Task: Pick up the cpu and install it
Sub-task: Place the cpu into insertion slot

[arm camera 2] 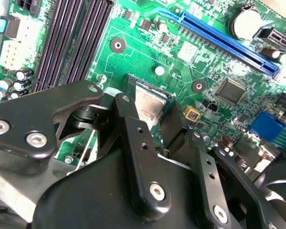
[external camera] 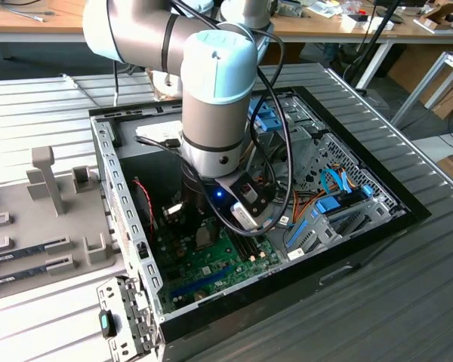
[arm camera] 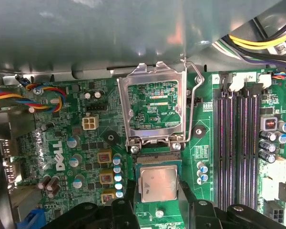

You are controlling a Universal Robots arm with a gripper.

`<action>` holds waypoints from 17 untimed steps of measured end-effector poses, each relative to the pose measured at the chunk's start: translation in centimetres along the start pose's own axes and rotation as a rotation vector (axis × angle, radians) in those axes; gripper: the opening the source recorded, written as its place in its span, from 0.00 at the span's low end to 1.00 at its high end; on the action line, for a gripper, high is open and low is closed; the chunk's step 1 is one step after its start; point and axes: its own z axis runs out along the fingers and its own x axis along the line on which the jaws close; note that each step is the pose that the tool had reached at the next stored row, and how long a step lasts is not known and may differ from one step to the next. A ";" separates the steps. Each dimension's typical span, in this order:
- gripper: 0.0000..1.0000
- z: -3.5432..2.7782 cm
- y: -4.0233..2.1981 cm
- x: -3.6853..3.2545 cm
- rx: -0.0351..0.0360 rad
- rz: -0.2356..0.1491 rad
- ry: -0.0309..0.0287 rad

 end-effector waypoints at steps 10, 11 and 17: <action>0.45 0.36 -0.14 0.03 -0.0001 -0.035 -0.0051; 0.45 0.36 -0.14 0.03 -0.0002 -0.035 -0.0052; 0.47 0.37 -0.13 0.02 -0.0005 -0.036 -0.0054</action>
